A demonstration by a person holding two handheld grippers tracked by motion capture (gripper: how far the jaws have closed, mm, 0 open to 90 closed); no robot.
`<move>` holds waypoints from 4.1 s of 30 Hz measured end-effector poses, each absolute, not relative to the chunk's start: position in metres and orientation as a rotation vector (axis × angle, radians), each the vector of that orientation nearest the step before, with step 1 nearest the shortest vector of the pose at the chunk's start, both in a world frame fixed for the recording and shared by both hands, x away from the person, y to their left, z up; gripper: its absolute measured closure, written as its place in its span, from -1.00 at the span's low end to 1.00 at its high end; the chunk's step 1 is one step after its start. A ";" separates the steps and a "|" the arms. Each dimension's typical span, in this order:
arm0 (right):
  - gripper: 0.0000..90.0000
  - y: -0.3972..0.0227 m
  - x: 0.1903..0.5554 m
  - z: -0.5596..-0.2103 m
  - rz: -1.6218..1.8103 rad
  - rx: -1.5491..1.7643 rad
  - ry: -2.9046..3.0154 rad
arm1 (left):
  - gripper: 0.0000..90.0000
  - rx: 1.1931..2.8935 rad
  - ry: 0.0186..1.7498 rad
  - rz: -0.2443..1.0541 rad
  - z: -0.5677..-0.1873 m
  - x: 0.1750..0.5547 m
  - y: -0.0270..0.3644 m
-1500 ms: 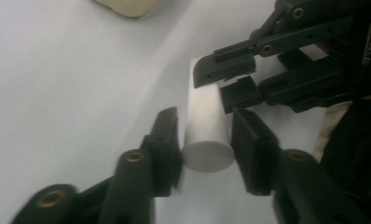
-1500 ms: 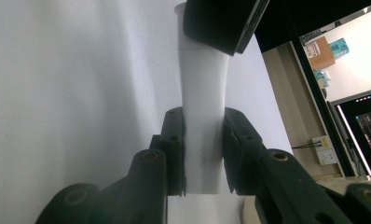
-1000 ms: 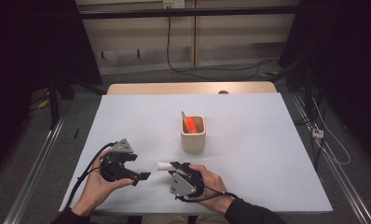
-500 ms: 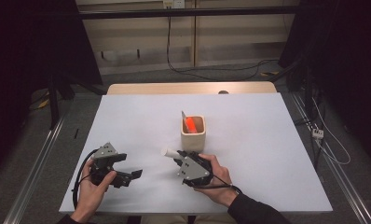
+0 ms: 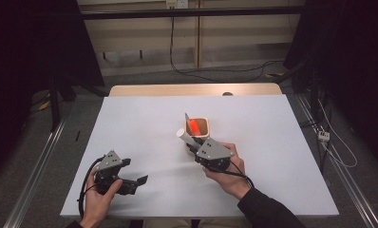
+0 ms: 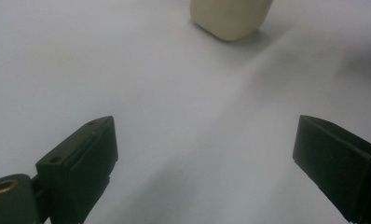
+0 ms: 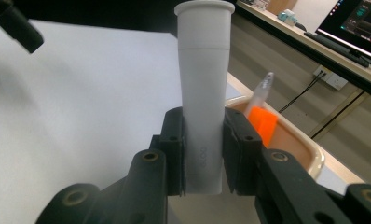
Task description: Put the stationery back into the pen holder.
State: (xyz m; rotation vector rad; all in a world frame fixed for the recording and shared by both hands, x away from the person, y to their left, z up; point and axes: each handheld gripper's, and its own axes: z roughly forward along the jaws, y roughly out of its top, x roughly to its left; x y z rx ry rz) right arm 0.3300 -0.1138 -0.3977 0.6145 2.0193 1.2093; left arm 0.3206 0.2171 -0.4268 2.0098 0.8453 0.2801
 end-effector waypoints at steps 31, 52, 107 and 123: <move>0.59 -0.147 0.392 -0.383 1.451 1.032 1.887 | -0.86 1.981 0.883 0.257 -0.437 0.321 0.222; 0.14 -0.146 0.388 -0.392 1.456 1.014 1.896 | -0.86 1.973 0.888 0.249 -0.438 0.321 0.222; -0.85 -0.229 0.312 -0.419 1.250 1.122 1.969 | -0.86 1.912 0.931 0.293 -0.434 0.320 0.228; -0.83 -0.268 0.281 -0.439 1.170 1.230 1.910 | -0.86 1.906 0.931 0.300 -0.432 0.319 0.224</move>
